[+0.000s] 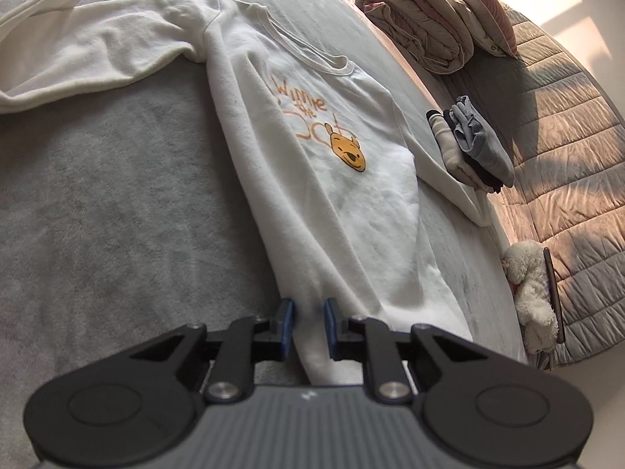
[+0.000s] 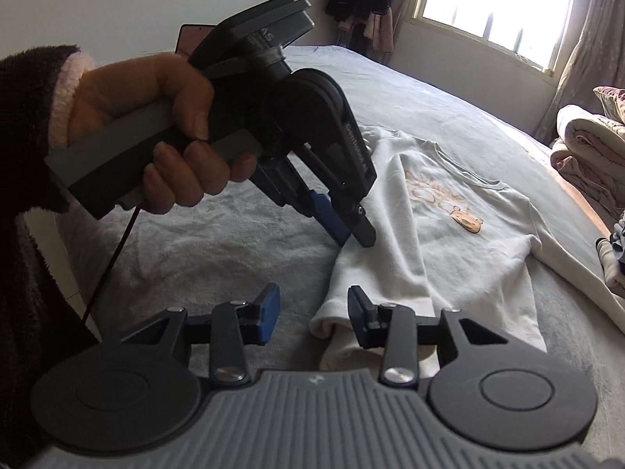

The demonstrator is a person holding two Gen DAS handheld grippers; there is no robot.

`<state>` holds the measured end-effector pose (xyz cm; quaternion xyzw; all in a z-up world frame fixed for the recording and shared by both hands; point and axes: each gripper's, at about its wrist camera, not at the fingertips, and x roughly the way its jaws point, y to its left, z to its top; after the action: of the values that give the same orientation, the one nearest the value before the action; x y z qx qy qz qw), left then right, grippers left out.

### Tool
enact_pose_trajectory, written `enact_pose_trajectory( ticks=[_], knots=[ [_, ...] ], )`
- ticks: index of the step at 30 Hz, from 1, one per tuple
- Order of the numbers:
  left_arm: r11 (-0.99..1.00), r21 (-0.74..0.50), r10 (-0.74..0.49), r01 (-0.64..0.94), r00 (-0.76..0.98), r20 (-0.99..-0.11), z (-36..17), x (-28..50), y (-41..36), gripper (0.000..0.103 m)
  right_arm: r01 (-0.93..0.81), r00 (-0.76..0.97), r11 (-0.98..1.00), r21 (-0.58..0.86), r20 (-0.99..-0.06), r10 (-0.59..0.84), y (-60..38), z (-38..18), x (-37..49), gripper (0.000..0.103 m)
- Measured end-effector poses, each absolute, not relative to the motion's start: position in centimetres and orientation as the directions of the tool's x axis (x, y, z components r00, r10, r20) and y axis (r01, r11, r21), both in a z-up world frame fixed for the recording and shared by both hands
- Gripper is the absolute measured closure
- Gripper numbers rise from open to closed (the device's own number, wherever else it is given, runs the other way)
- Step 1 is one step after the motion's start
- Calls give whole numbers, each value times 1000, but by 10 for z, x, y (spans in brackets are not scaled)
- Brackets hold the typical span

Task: Fold clothes

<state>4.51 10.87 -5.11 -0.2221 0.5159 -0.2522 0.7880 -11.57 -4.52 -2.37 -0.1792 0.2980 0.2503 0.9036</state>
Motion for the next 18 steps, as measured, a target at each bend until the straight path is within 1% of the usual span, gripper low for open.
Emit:
enact_pose_trajectory(
  ticks=[5,9,10,11,12,13,14,15,17,18],
  knots=[
    [786,-602,-610,143,338,-716,-52,47,115,87,-588,646,800,-120,-665,376,-47,-36,-104,63],
    [786,-608,-604,111,348,-717,-52,50,123,86,-572,646,803,-170,-696,313,-44,-48,-91,66],
    [786,-609,-602,104,353,-716,-52,50,125,86,-559,657,808,-184,-693,297,-43,-51,-88,70],
    [786,-611,-600,97,358,-715,-52,51,127,85,-544,665,818,-187,-690,285,-44,-51,-86,82],
    [785,-613,-598,87,364,-714,-51,52,130,83,-531,667,830,-173,-689,283,-46,-50,-84,87],
    [784,-615,-596,78,370,-712,-51,53,133,81,-521,666,840,-152,-687,289,-48,-47,-84,88],
    [782,-620,-594,66,380,-709,-50,54,137,76,-512,666,849,-131,-685,296,-49,-44,-85,89],
    [776,-629,-594,44,389,-704,-50,56,142,69,-506,664,857,-98,-678,315,-52,-39,-85,90],
    [761,-649,-592,0,408,-695,-49,61,154,62,-495,659,869,-16,-658,364,-58,-26,-86,91],
    [740,-672,-603,-25,416,-680,-50,63,161,61,-495,654,868,29,-646,394,-60,-19,-86,91]
  ],
)
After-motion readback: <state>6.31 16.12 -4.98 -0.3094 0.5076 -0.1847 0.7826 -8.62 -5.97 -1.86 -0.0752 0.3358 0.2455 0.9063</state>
